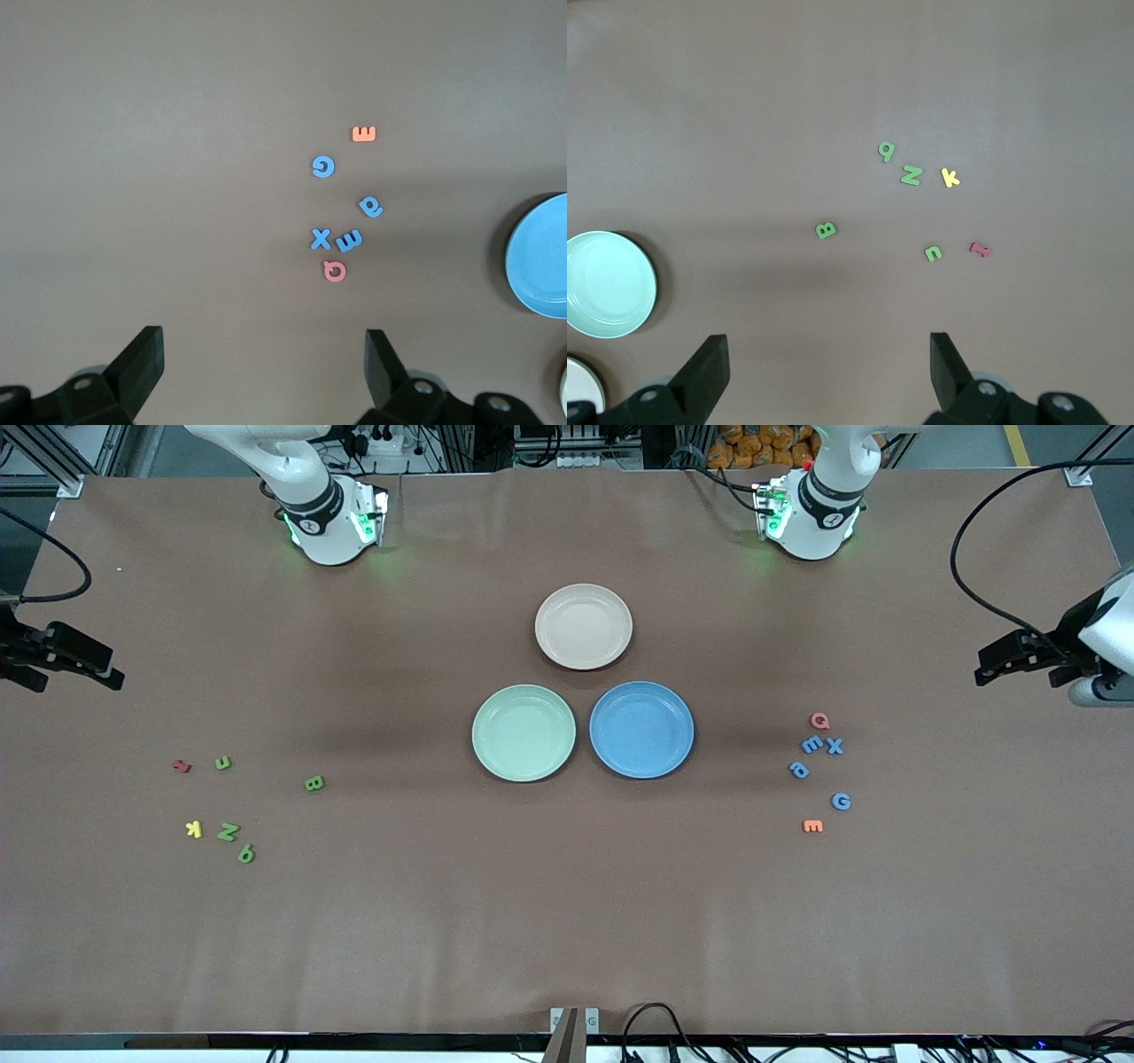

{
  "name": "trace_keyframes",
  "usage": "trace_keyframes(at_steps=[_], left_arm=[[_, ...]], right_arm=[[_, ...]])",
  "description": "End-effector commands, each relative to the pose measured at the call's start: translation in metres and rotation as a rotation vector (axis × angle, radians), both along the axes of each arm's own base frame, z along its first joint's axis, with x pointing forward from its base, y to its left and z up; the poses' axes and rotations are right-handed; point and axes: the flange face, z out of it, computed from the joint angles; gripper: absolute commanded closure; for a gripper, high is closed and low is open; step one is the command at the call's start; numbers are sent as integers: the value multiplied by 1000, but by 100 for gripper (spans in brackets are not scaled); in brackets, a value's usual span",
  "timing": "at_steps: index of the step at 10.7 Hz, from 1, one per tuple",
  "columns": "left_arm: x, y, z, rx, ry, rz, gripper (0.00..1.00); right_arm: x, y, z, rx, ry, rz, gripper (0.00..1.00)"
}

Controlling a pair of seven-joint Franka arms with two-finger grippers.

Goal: Sort letters by color into matching plates
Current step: 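Move the right gripper toward green B while the left gripper reaches blue G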

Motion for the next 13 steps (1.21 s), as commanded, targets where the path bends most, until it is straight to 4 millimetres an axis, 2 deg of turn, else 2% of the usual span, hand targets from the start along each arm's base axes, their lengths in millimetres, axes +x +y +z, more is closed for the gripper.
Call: trace_keyframes(at_steps=[1,4,8,13], left_arm=[[-3,2,-26,-23,-9,-16,0],[-2,2,-42,-22,-17,-15,0],[1,2,-74,-21,-8,-12,0],[0,3,-117,-18,-17,-9,0]], right_arm=[[-1,-1,3,5,3,11,0],[-1,-1,-1,6,12,6,0],[-1,-1,-6,7,20,3,0],[0,0,-33,13,51,-26,0]])
